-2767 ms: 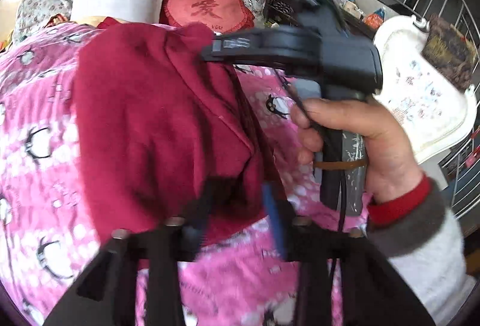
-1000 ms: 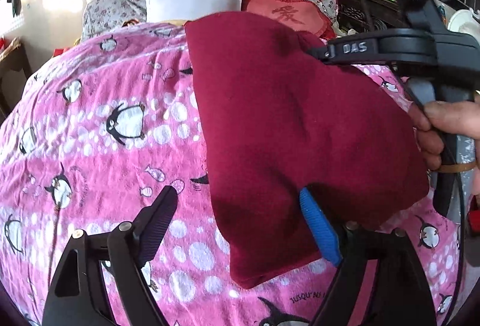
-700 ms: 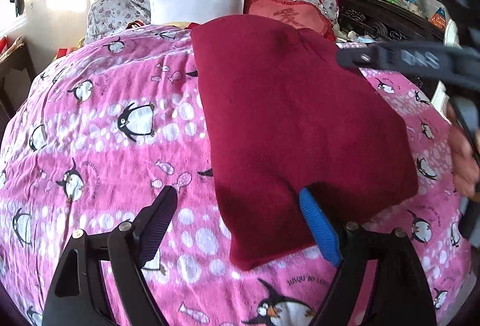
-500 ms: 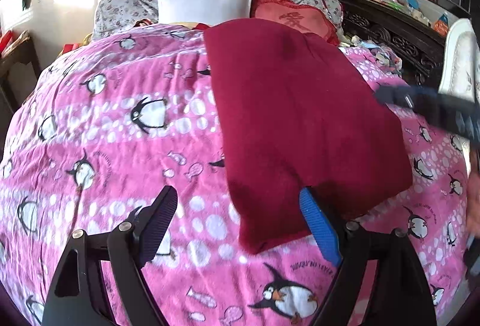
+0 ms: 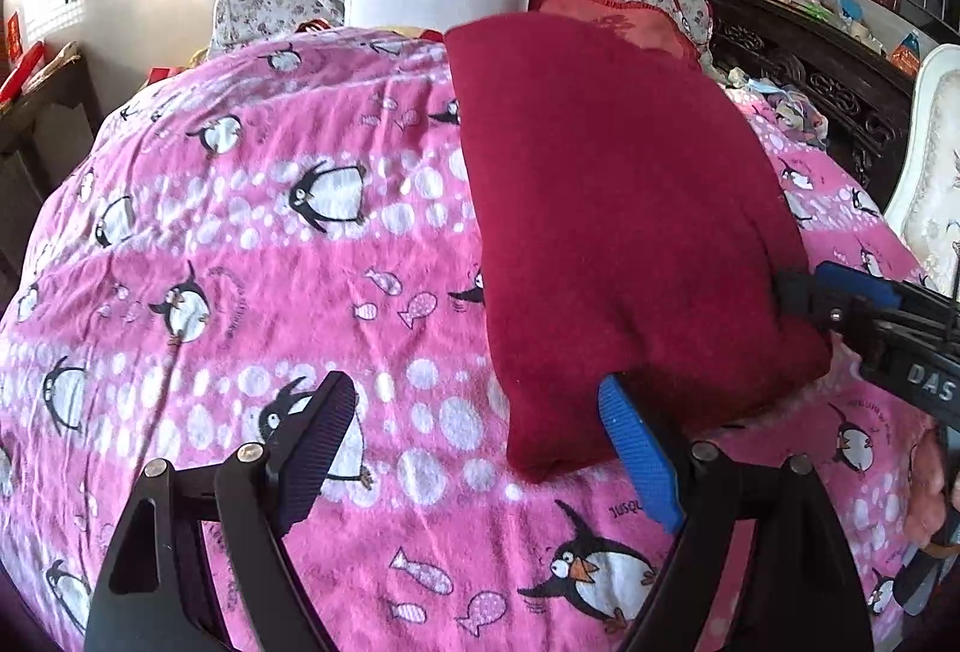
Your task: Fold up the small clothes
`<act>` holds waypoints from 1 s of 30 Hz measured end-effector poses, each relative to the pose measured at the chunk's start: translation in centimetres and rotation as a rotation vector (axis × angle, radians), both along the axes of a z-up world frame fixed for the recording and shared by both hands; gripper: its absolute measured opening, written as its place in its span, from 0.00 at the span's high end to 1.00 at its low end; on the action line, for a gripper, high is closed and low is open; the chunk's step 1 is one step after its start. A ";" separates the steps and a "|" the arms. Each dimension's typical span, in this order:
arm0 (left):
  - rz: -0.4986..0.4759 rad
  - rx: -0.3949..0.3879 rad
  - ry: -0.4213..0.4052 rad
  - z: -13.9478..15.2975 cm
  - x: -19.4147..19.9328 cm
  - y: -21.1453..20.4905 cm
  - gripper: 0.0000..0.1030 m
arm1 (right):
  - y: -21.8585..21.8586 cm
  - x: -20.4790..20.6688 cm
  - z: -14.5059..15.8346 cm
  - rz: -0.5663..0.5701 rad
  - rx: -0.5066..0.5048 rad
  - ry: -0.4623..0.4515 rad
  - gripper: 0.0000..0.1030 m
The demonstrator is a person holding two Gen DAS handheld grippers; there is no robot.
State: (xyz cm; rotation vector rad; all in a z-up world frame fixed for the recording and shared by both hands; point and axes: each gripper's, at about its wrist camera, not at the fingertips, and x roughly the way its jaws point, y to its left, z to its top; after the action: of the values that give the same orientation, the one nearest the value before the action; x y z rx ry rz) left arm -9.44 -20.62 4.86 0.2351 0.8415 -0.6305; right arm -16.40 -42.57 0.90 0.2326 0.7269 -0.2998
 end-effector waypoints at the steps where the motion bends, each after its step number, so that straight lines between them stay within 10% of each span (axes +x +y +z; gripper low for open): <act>1: 0.003 -0.001 -0.006 0.2 -0.2 0.1 0.19 | 0.3 -0.2 0.3 0.002 0.000 -0.007 0.44; 30: 0.022 -0.036 -0.028 2.3 0.4 0.8 0.18 | 2.1 -0.9 2.8 -0.005 0.016 -0.060 0.20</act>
State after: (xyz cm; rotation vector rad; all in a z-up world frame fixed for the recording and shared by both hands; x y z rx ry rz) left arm -9.01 -19.84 7.20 0.2013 0.8041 -0.6196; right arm -17.28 -40.47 3.74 0.2574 0.6700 -0.2910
